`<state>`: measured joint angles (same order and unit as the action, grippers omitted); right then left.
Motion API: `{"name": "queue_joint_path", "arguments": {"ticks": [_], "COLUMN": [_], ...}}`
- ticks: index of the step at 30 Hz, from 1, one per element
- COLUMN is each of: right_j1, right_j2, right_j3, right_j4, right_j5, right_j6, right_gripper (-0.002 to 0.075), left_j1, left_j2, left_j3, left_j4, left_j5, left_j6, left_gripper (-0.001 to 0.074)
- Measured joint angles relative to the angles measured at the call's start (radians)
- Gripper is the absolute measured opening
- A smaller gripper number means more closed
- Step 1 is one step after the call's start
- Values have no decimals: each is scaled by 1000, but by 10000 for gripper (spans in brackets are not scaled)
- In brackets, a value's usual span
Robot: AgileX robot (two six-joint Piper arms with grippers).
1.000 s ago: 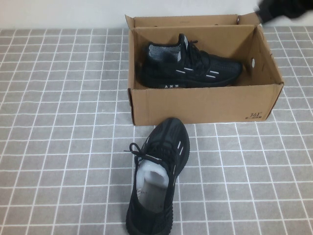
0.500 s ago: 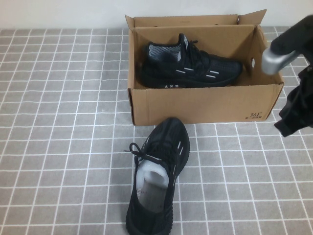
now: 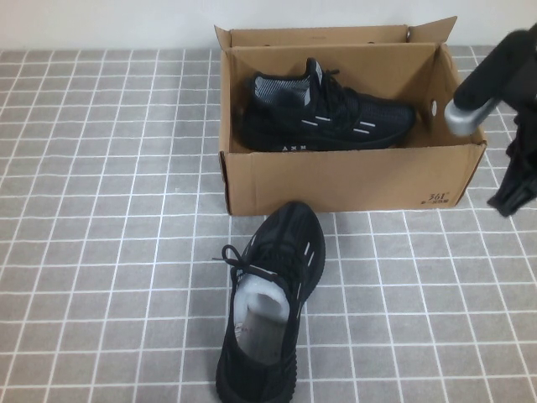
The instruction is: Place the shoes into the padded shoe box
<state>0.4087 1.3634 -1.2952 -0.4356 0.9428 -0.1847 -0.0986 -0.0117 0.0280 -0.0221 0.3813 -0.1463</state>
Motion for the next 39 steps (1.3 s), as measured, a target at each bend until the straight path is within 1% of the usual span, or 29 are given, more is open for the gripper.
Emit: {"name": "queue_joint_path", "arguments": {"ticks": [3,9,11,15,19,26,34,35,36,37,39], "right_j1": [-50,-193,-241,-315,-373,-441,-440,-440,-443,-446,-450], "right_j2": [-33,-134,-184,-294,-439,-736,-1105,-1140,-1171,-1191,-1229], "right_j3": [0,16,66,240,471,910,1304,1332,1317,1315,1325], "right_j4": [90,368,436,483,488,493,553,571,602,626,684], "right_j5": [-122,-284,-397,-645,-859,-1087,-1234,-1229,-1120,-1083,-1066], "right_j6": [21,54,54,54,52,50,50,46,3,-50,-93], "right_gripper": [-6,-6,-6,-6,-6,-6,-6,-6,-6,-6,-6], "left_j1": [0,0,0,0,0,0,0,0,0,0,0], "left_j2": [0,0,0,0,0,0,0,0,0,0,0], "left_j3": [0,0,0,0,0,0,0,0,0,0,0], "left_j4": [0,0,0,0,0,0,0,0,0,0,0], "left_j5": [0,0,0,0,0,0,0,0,0,0,0], "left_j6": [0,0,0,0,0,0,0,0,0,0,0], "left_gripper": [-4,-4,-5,-5,-4,-4,-4,-4,-4,-4,-4]}}
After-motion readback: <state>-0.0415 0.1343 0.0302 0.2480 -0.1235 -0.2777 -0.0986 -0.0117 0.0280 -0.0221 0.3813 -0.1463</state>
